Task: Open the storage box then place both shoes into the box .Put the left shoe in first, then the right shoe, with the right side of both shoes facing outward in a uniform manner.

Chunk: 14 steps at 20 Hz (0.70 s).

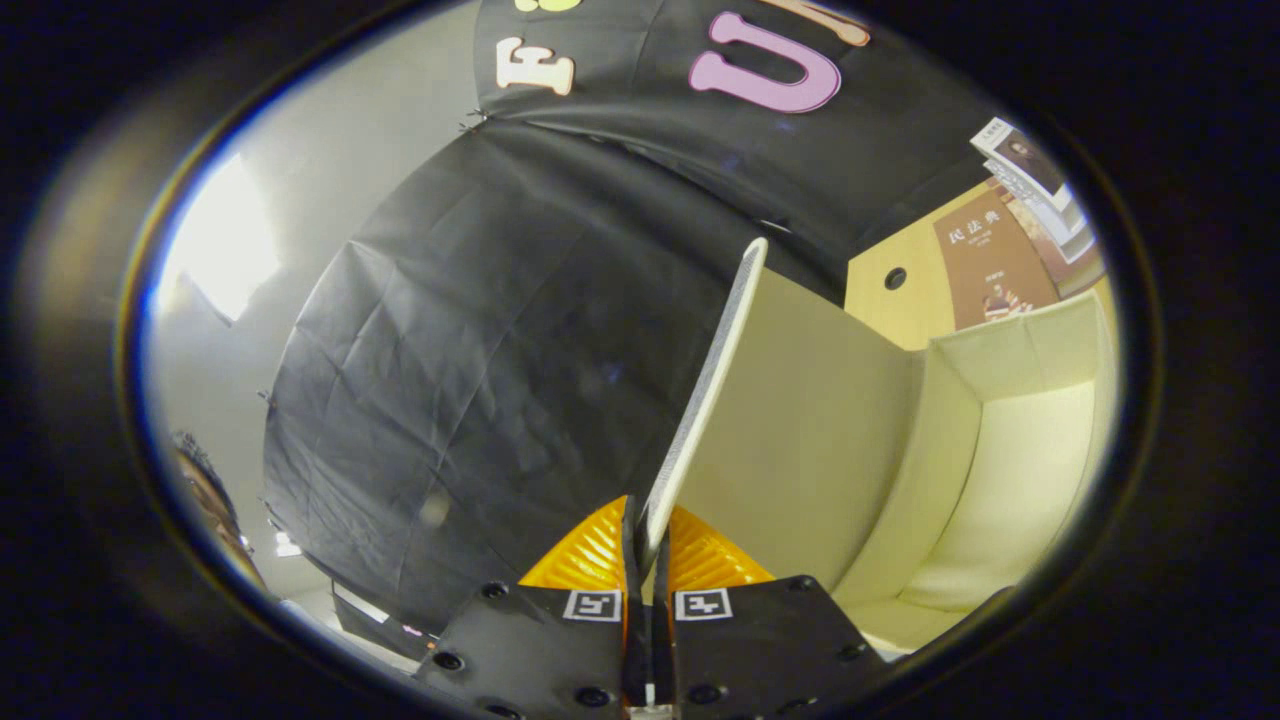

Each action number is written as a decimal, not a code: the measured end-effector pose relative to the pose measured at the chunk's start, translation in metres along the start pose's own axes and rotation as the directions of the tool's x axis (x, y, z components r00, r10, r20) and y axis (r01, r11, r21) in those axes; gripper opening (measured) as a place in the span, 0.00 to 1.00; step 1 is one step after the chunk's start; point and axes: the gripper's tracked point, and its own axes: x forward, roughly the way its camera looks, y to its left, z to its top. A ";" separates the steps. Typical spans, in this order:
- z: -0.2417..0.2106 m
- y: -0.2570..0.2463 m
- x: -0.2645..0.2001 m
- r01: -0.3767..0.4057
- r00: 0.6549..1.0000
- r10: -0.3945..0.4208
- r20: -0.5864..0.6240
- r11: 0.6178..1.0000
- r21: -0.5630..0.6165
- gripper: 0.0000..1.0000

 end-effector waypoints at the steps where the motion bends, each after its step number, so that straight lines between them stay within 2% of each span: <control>1: -0.003 0.003 0.004 0.003 1.000 -0.003 -0.007 1.000 -0.004 0.06; 6: -0.010 0.001 0.035 0.031 0.999 -0.031 -0.011 0.999 -0.005 0.06; 10: -0.007 -0.004 0.029 0.086 0.996 -0.086 0.002 0.990 -0.112 0.38; 14: 0.004 -0.012 0.020 0.117 0.993 -0.109 0.054 0.978 -0.172 0.70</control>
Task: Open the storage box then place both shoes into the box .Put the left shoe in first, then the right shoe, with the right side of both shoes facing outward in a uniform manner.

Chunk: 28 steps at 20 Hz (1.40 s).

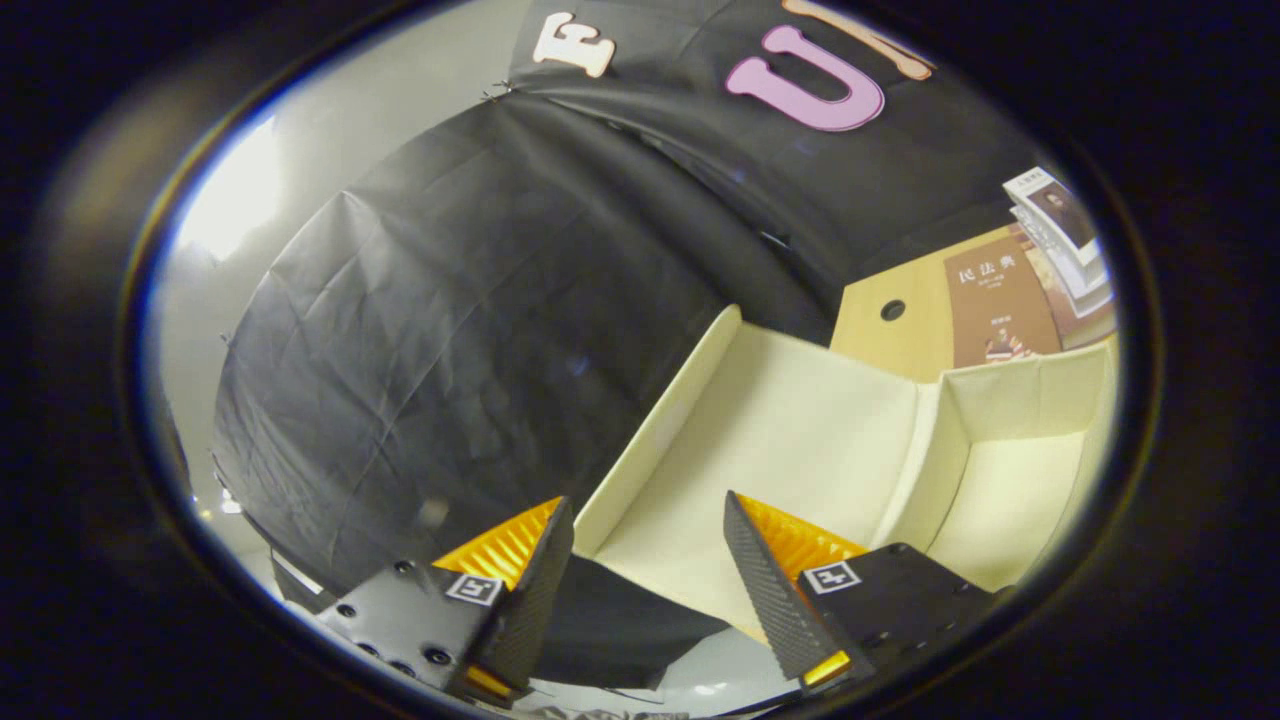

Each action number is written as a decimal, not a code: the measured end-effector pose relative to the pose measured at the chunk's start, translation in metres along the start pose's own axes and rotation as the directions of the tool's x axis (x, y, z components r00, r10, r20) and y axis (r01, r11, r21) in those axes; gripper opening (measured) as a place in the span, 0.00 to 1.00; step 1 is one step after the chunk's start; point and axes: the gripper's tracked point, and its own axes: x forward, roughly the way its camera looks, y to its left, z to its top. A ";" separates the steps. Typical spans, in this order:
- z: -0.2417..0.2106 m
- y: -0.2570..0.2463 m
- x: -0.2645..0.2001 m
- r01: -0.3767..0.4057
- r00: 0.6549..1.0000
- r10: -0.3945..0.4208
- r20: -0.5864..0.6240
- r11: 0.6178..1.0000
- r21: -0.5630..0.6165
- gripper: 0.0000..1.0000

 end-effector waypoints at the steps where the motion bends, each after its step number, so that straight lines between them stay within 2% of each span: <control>1: 0.003 -0.006 -0.006 0.016 1.000 -0.016 0.016 1.000 -0.020 0.78; 3: 0.012 -0.018 -0.020 0.052 0.998 -0.049 0.048 0.997 -0.062 0.94; 6: 0.027 -0.039 -0.046 0.113 0.990 -0.102 0.096 0.987 -0.117 0.98; 14: 0.061 -0.105 -0.129 0.291 0.944 -0.253 0.209 0.941 -0.172 0.99; 22: 0.084 -0.169 -0.214 0.461 0.868 -0.395 0.302 0.867 -0.191 1.00; 28: 0.085 -0.217 -0.270 0.575 0.801 -0.495 0.336 0.794 -0.200 1.00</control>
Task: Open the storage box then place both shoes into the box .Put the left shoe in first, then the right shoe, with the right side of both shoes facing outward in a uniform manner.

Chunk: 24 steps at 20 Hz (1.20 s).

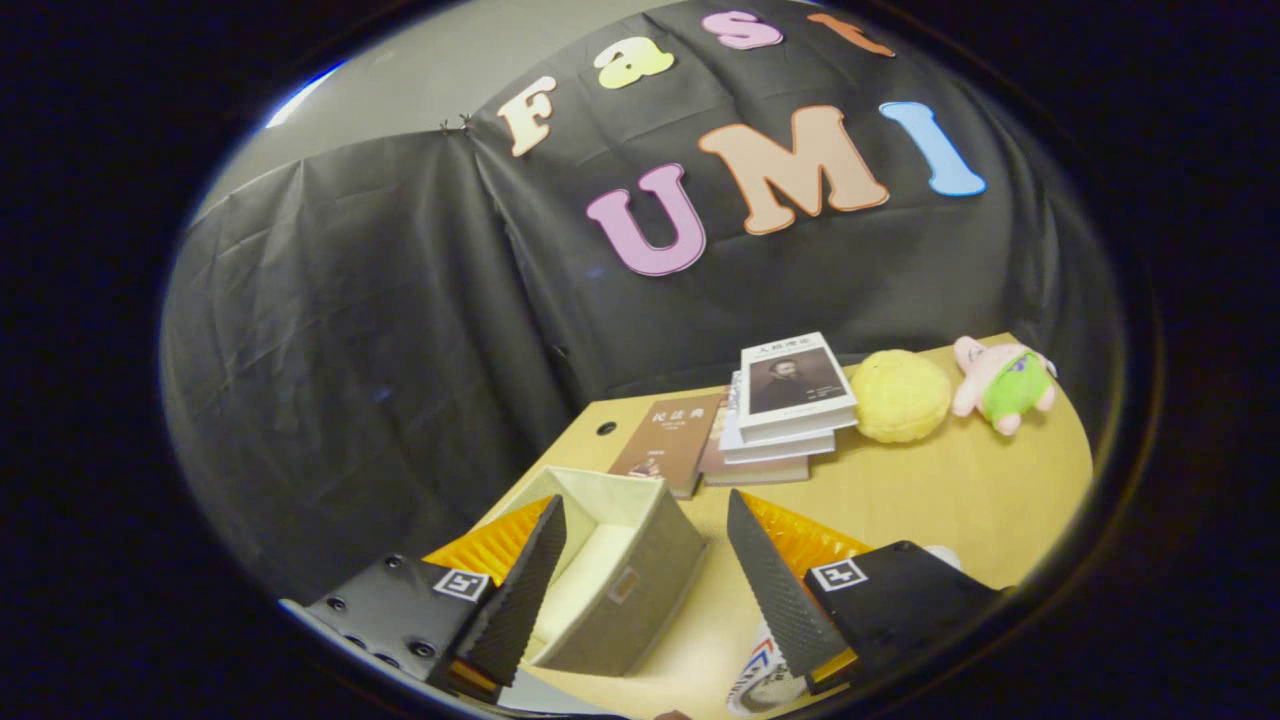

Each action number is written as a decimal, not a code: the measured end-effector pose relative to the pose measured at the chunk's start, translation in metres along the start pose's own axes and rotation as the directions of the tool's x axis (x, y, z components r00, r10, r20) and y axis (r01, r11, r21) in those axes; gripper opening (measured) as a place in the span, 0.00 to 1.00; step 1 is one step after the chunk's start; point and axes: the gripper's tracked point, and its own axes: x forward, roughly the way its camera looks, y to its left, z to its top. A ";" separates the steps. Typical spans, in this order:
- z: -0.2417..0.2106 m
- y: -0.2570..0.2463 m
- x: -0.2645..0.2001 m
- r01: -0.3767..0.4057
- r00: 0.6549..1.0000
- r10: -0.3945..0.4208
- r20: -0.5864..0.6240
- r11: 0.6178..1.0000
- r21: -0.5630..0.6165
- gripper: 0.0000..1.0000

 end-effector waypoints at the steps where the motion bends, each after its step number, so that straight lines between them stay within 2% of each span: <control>1: -0.004 -0.010 -0.005 0.020 1.000 -0.020 -0.002 1.000 -0.011 1.00; 6: -0.030 -0.058 -0.022 0.098 0.994 -0.101 -0.038 0.993 -0.059 1.00; 13: -0.078 -0.109 -0.034 0.169 0.975 -0.180 -0.127 0.981 -0.091 1.00; 19: -0.142 -0.132 -0.038 0.169 0.945 -0.203 -0.255 0.974 -0.150 1.00; 24: -0.182 -0.140 -0.033 0.149 0.917 -0.192 -0.349 0.978 -0.145 1.00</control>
